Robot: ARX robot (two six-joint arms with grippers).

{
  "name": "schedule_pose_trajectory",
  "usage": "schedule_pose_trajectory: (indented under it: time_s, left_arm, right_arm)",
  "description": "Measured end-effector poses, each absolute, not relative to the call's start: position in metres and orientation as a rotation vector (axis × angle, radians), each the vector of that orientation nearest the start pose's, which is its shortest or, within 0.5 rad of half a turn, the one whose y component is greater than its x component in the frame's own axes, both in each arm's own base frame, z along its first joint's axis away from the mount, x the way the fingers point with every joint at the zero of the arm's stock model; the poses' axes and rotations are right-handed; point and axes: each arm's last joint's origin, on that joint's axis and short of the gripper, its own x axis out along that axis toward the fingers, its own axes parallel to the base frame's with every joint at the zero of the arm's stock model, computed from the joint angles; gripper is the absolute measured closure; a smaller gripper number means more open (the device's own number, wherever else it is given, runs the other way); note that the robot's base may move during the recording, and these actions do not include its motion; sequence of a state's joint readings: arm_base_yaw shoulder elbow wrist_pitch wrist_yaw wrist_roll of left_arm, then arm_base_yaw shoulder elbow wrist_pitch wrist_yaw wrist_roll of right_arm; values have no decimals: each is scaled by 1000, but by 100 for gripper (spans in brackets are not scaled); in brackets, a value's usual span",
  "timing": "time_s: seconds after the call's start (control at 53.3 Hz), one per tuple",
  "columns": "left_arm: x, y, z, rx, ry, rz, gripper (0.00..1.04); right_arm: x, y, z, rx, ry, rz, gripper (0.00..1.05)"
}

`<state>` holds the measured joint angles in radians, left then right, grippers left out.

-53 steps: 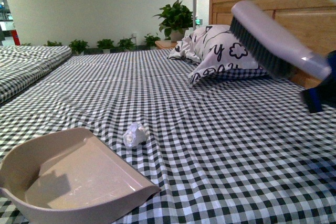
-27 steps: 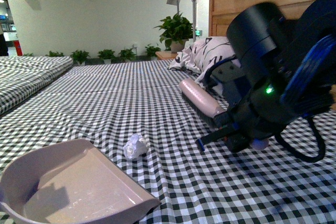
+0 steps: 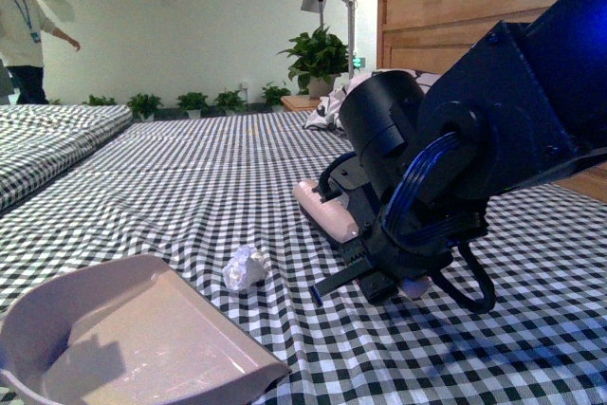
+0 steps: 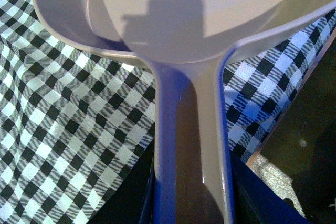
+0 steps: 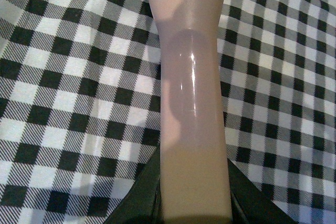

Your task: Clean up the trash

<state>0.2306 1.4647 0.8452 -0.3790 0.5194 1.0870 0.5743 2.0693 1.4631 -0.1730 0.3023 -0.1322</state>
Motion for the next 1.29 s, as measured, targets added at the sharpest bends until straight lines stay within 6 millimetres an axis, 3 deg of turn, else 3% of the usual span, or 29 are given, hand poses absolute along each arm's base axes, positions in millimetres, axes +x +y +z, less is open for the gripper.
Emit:
schedule_pose_trajectory:
  time_s: [0.15,0.244,0.394,0.525,0.713,1.05,1.2,1.294]
  left_arm:
    - [273,49,195,634,669,-717,77]
    - [273,49,195,634,669,-717,77]
    - [273,49,195,634,669,-717,77]
    - [273,49,195,634,669,-717,77]
    - [273,49,195,634,669,-717,77]
    - [273,49,195,634,669,-717,77]
    - [273,49,195,627,653,-710,77]
    - [275,49,198,598,552,-648,77]
  right_arm:
    - [376,246,174,-475,781,392,86]
    - [367,250,175,-440,879,533,86]
    - [350,250,198,-312,972,813,86]
    - [344,245,222,-271,947,919,86]
    - [354,227,250,-269,862,862,86]
    - [376,195,259,-236,745,660,86]
    - [371,178,278,-155,641,630,86]
    - [362,164,294,-116,587,623,86]
